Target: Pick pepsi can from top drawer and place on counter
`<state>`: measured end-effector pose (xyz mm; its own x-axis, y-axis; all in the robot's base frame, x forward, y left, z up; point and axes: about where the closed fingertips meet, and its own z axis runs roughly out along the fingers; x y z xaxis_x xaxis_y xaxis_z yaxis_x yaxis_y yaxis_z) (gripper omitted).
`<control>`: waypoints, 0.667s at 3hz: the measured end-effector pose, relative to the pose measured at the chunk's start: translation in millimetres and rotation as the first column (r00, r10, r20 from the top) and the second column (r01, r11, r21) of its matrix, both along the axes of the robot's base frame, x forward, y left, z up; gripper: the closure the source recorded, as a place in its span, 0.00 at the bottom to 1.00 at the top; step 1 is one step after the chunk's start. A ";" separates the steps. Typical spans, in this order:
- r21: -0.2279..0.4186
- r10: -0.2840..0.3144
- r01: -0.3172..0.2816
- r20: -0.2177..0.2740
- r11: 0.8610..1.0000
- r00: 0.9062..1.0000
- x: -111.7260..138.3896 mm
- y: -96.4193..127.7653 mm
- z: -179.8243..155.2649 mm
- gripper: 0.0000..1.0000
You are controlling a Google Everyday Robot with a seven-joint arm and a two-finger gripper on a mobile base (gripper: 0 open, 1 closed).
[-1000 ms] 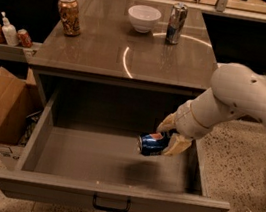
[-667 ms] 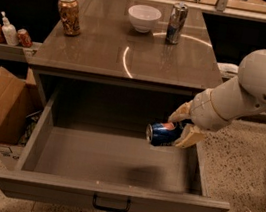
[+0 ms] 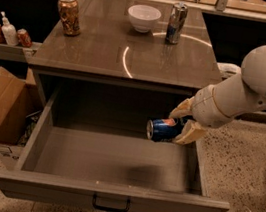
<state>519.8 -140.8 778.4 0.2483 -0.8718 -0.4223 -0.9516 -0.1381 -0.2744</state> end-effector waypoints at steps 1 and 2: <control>-0.010 -0.002 0.003 0.087 1.000 0.996 15.0 5.1 48.8 1.00; -0.012 -0.028 0.030 0.167 0.999 0.985 38.9 4.9 98.2 1.00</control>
Offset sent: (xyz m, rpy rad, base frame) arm 0.0707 0.0015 0.1632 -0.0163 -0.2744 -0.0687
